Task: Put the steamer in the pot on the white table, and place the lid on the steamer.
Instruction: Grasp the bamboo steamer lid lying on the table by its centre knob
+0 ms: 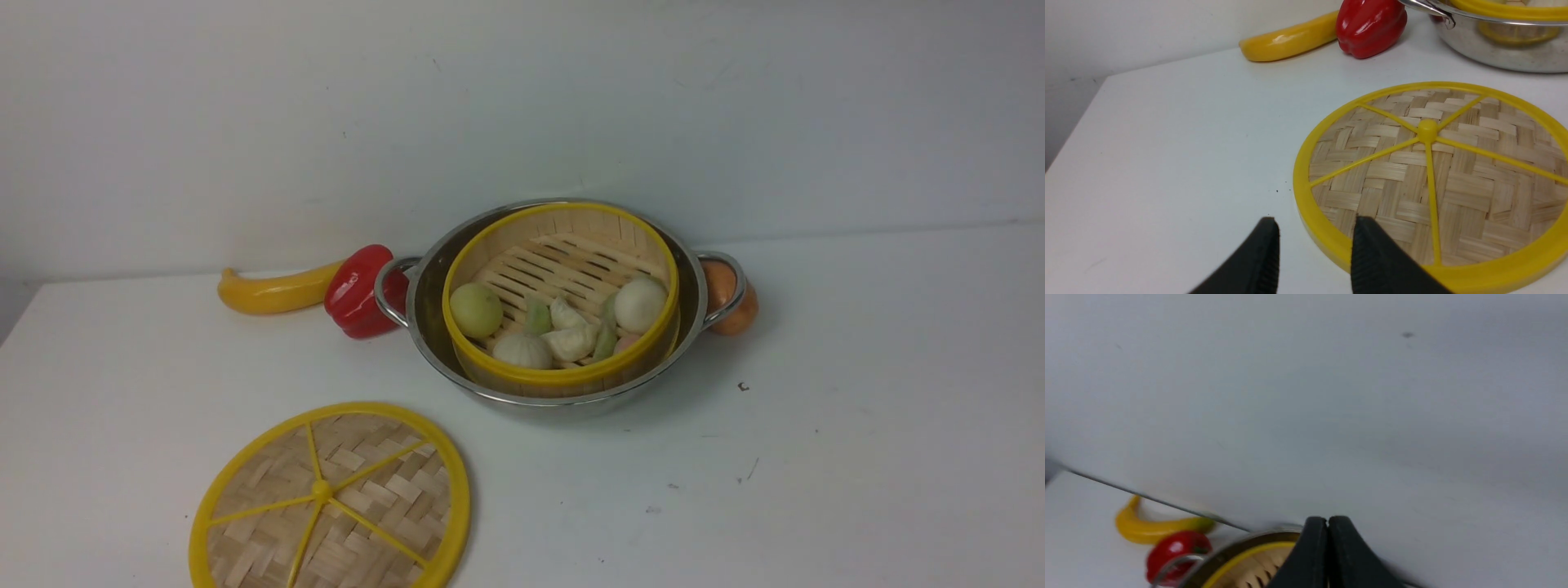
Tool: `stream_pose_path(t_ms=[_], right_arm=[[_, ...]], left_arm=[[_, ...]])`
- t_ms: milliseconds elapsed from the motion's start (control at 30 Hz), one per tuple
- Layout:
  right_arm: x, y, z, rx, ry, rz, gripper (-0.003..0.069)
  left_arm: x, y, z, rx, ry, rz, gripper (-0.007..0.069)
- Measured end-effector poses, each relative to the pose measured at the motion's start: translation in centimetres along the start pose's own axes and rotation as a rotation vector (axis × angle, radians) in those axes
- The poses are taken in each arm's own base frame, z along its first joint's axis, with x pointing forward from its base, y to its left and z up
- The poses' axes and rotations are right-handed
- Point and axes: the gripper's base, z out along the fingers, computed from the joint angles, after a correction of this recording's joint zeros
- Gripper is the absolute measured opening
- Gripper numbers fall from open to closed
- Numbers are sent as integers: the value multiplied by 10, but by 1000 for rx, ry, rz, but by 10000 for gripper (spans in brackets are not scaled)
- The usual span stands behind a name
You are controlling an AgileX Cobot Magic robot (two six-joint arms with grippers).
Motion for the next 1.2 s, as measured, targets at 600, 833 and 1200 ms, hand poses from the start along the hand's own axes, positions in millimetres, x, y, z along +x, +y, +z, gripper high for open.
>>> stream_pose_path(t_ms=[600, 833, 1200], right_arm=[[289, -36, -126, 242, -170, 57, 74], [339, -33, -168, 290, -357, -12, 106], [395, -27, -184, 311, -517, -82, 162]], left_arm=[[0, 0, 0, 0, 0, 0, 241], [0, 0, 0, 0, 0, 0, 241], [0, 0, 0, 0, 0, 0, 241]])
